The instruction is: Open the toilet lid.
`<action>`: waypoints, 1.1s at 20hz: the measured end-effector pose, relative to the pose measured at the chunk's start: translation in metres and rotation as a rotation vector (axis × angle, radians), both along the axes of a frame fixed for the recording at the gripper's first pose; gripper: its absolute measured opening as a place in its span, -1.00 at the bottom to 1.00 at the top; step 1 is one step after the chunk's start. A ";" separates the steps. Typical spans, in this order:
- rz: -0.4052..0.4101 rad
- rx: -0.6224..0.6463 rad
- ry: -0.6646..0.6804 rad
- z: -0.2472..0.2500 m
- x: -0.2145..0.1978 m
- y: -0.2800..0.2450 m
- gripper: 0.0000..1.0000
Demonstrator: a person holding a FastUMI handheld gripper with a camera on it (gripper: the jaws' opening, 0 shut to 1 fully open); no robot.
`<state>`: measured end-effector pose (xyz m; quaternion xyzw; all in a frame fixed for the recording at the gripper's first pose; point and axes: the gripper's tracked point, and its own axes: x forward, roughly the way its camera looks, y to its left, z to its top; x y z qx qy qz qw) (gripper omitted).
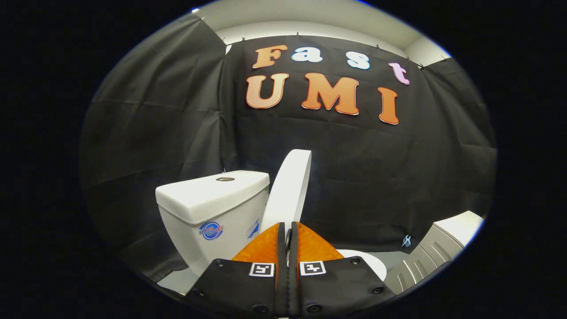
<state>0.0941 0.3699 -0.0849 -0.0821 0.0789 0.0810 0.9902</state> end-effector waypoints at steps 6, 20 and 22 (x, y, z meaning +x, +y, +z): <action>0.040 -0.024 0.001 -0.002 0.000 0.036 -0.85; 0.021 -0.105 -0.017 -0.010 0.003 0.085 -0.85; 0.029 -0.089 0.001 -0.013 0.004 0.086 -0.82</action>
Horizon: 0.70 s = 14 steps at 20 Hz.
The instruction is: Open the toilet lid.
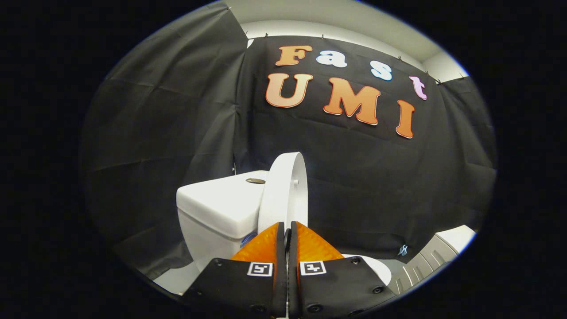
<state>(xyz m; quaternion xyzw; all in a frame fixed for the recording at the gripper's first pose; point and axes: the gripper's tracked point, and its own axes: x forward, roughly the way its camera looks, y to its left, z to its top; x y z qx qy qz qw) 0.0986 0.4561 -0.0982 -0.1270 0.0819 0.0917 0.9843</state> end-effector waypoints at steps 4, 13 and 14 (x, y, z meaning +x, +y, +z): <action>0.058 0.019 -0.014 0.010 -0.004 0.006 -0.37; 0.098 0.102 -0.036 0.041 -0.016 -0.032 0.86; 0.090 0.105 -0.038 0.043 -0.015 -0.043 0.86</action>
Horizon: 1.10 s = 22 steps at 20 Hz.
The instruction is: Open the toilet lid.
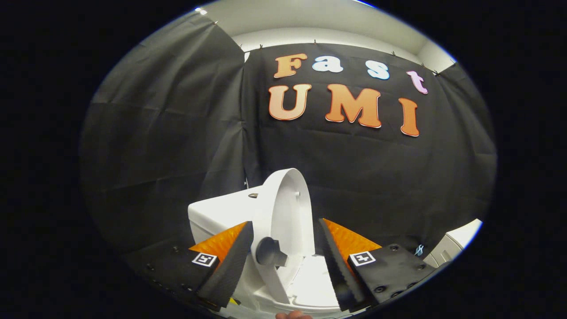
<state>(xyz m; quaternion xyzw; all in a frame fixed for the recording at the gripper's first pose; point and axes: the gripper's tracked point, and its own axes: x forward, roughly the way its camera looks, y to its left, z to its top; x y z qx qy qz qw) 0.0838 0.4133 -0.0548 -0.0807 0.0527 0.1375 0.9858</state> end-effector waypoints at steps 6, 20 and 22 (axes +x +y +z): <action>-0.069 0.018 -0.040 0.028 -0.001 -0.077 0.86; -0.109 0.111 -0.085 0.058 -0.035 -0.181 0.86; -0.141 0.110 -0.077 0.053 -0.037 -0.201 0.86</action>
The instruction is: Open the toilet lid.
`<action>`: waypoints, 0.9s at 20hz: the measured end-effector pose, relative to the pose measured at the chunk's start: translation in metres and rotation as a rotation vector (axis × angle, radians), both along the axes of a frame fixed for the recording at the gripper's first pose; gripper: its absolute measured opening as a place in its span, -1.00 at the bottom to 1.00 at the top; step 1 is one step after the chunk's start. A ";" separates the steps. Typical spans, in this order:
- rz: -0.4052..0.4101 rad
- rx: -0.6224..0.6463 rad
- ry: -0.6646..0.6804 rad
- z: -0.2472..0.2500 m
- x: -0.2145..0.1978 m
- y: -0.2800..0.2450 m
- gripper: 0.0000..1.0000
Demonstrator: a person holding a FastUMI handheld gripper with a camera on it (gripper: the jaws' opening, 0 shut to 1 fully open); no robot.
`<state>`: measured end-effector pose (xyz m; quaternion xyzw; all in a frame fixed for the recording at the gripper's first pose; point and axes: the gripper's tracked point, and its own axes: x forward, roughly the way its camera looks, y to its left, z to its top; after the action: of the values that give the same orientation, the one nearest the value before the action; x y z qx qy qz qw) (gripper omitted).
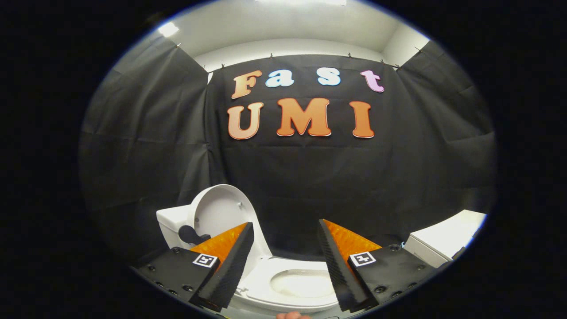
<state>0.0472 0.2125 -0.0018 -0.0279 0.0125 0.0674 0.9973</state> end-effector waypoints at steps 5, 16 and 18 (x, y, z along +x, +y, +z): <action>-0.091 0.018 -0.018 0.009 0.001 -0.050 0.86; -0.116 0.004 -0.027 0.013 0.000 -0.057 0.86; -0.110 0.000 -0.028 0.013 0.000 -0.052 0.86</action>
<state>0.0471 0.1602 0.0113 -0.0282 0.0003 0.0120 0.9995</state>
